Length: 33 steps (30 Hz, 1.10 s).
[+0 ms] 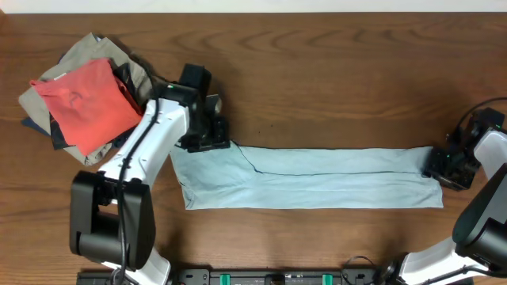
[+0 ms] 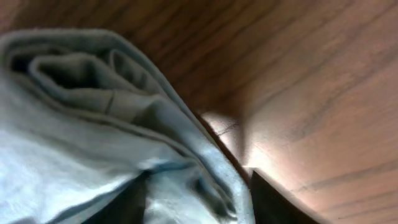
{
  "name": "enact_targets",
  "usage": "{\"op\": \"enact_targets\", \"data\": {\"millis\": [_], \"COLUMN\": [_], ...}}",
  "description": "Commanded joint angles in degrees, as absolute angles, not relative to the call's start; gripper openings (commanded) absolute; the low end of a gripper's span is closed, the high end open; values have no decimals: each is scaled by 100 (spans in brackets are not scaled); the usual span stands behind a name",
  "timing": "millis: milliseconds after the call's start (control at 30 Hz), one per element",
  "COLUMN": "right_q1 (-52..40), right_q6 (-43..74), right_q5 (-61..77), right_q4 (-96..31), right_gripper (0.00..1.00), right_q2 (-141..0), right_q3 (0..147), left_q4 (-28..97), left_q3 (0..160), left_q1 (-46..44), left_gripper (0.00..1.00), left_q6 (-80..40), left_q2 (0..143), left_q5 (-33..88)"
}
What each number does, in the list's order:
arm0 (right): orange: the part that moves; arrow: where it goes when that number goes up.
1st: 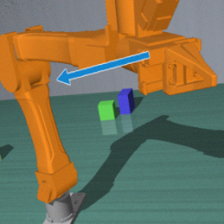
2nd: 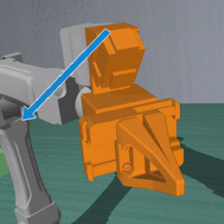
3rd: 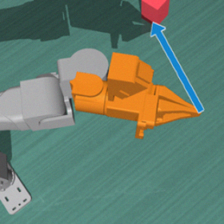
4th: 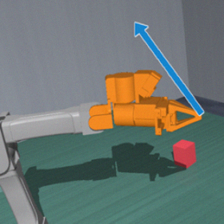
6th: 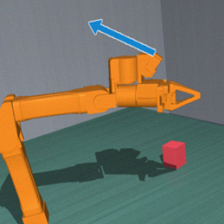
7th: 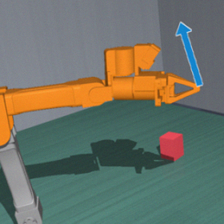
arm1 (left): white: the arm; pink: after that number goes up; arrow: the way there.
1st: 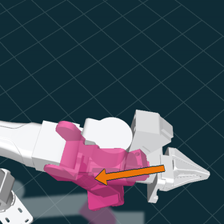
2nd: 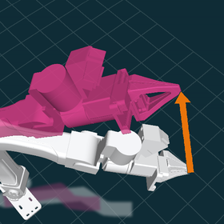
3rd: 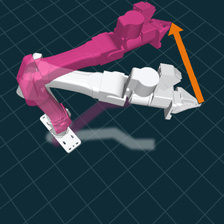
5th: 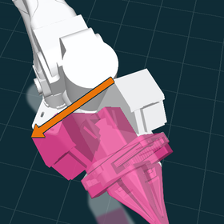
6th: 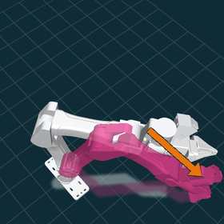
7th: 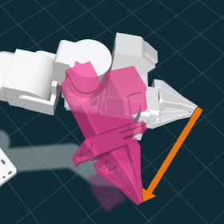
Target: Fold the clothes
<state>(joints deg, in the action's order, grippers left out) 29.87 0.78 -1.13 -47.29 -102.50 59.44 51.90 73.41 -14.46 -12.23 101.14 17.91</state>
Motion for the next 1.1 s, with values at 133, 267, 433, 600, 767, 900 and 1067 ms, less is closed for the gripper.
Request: {"op": "enact_targets", "data": {"millis": [133,267,433,600,767,900,1067], "right_q1": [3048,3048,3048,3048,3048,3048,3048], "right_q6": [58,58,58,58,58,58,58], "right_q5": [115,115,115,113,113,113,113], "right_q4": [-4676,-4676,-4692,-4694,-4694,-4694,-4696], "right_gripper": [44,44,44,44,44,44,44], "right_q2": [-10324,-10324,-10324,-10324,-10324,-10324,-10322], "right_q3": [5916,5916,5916,5916,5916,5916,5916], "left_q4": [4687,4372,4187,4230,4303,4386,4449], "left_q3": [7295,7295,7295,7295,7297,7297,7297], "left_q1": [-1658,-1734,-1892,-2080,-2161,-2161,-2161], "left_gripper": [61,61,61,53,27,7,6], "left_q6": [-1426,-1428,-1426,-1424,-1426,-1426,-1426], "left_q2": [10278,10593,10923,11118,11122,11122,11122], "left_q5": [1170,1181,1194,1192,1192,1190,1190]}}
